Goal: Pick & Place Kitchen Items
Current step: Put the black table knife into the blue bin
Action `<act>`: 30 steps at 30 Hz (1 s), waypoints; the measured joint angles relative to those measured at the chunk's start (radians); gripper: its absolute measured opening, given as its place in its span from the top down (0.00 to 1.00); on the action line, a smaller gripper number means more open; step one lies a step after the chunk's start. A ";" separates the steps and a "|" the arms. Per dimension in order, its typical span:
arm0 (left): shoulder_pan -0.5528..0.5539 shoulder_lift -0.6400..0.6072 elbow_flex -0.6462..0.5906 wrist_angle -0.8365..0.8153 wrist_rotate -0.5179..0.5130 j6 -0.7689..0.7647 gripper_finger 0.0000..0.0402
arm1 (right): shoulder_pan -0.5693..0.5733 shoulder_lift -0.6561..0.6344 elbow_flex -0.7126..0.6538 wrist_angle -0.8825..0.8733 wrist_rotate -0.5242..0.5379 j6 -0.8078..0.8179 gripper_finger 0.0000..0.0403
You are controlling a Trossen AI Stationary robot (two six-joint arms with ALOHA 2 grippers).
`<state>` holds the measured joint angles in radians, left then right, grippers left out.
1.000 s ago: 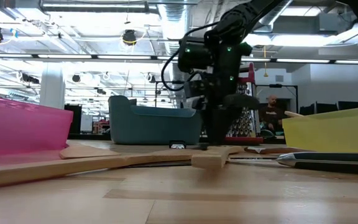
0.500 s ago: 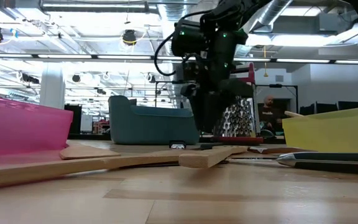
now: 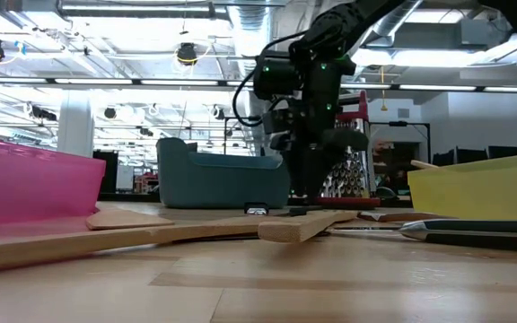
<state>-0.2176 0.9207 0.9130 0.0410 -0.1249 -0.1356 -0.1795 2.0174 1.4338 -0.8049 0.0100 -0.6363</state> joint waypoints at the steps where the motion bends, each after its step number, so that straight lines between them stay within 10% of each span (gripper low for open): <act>1: 0.000 0.000 0.000 -0.002 0.000 0.000 0.49 | 0.003 0.000 0.000 0.001 -0.001 -0.003 0.56; 30: 0.000 0.000 0.000 -0.008 0.000 0.000 0.49 | 0.029 -0.006 -0.120 0.093 0.062 -0.081 0.52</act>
<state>-0.2180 0.9211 0.9127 0.0334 -0.1249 -0.1356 -0.1500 2.0109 1.3136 -0.7115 0.0720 -0.7174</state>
